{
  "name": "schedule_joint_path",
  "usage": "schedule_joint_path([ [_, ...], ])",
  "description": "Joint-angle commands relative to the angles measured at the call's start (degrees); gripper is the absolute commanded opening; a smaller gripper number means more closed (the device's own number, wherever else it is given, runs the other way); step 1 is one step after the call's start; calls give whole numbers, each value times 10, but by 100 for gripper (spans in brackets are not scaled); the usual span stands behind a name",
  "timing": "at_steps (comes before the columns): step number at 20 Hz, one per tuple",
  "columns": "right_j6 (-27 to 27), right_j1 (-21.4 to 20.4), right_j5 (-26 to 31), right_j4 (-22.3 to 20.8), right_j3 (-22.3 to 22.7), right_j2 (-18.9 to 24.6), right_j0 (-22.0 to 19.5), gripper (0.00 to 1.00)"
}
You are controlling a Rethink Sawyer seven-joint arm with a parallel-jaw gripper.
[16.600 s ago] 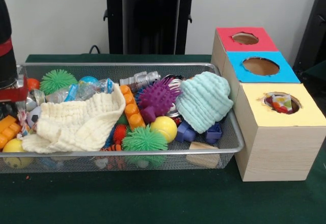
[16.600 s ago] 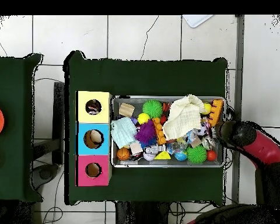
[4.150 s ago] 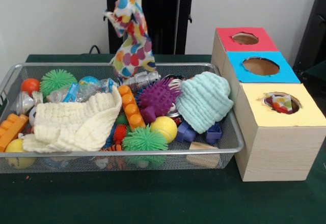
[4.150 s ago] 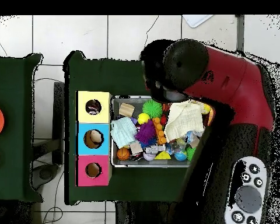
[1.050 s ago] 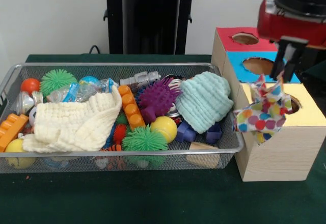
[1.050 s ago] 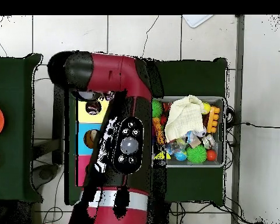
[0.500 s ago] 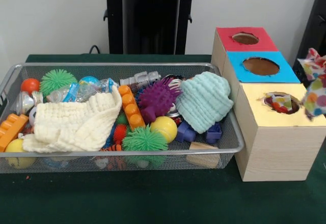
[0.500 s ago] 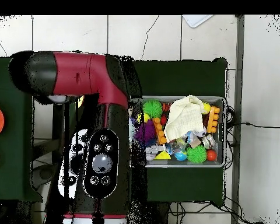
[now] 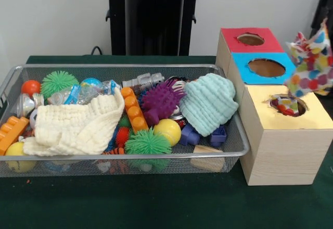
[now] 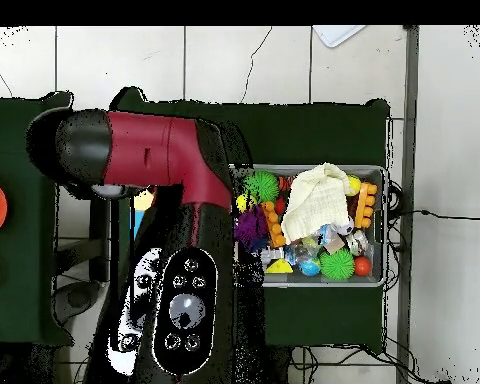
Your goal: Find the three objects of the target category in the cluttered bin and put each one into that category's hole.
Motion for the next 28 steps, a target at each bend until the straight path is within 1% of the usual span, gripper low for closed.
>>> schedule_joint_path([
  [1, 41, -11, -77, -32, 171, 5, -46, 0],
  [4, 23, -18, -100, -40, 195, 11, -59, 0],
  [6, 15, -26, -110, -37, 210, 22, -69, 0],
  [8, 14, -28, -109, -42, 215, 26, -71, 0],
  [11, 13, -33, -136, -46, 229, 36, -75, 0],
  [14, 12, -37, -135, -41, 232, 48, -79, 0],
  [16, 20, -31, -124, -33, 216, 58, -78, 0],
  [18, 35, -19, -103, -26, 190, 65, -72, 0],
  [22, 67, 0, -81, -17, 150, 67, -60, 0],
  [23, 75, 3, -67, -16, 138, 65, -56, 0],
  [28, 92, 3, -40, -14, 123, 58, -45, 0],
])
